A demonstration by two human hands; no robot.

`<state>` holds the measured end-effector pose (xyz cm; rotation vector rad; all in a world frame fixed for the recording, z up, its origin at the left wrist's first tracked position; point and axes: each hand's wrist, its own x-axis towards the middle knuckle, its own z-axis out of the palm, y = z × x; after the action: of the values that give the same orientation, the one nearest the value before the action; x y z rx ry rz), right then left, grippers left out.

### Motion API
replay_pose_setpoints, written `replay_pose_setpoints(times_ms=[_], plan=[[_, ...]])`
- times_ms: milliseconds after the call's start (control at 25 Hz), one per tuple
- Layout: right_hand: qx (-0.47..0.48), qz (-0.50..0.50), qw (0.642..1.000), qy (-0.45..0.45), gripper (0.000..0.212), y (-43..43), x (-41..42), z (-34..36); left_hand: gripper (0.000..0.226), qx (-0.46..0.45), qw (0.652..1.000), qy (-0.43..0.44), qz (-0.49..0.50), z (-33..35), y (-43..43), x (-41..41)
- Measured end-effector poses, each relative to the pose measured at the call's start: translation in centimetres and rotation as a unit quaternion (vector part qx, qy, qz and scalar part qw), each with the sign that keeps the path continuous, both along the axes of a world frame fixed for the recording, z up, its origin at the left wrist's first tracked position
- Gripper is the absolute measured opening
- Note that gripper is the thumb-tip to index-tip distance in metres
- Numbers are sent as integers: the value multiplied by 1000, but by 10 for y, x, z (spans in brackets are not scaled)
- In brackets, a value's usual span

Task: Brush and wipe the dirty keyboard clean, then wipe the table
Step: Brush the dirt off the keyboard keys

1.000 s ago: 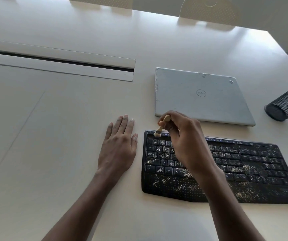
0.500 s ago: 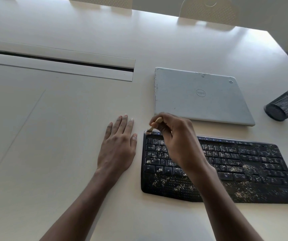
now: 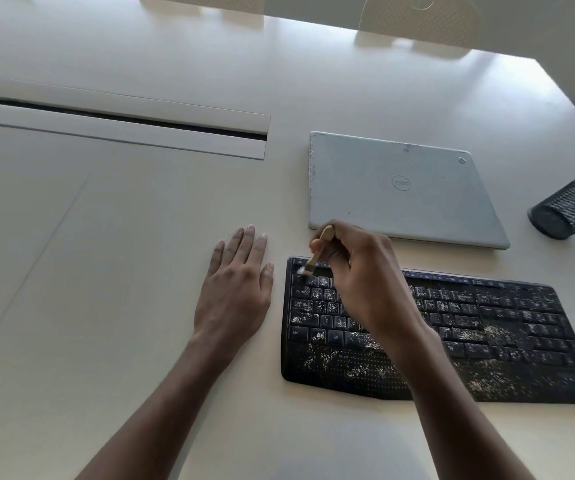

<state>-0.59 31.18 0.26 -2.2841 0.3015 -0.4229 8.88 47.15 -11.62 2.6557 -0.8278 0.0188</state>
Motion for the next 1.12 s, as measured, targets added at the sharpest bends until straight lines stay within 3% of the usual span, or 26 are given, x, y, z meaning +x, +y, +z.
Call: replay_pose_setpoints(times_ms=[200, 400, 1120], plan=[[-13, -48, 998, -30, 11, 4, -2, 3, 64, 3, 1000, 2, 1, 0, 0, 0], [-11, -61, 998, 7, 20, 5, -10, 1, 64, 3, 1000, -3, 2, 0, 0, 0], [-25, -95, 995, -19, 17, 2, -26, 3, 64, -2, 1000, -2, 2, 1, 0, 0]])
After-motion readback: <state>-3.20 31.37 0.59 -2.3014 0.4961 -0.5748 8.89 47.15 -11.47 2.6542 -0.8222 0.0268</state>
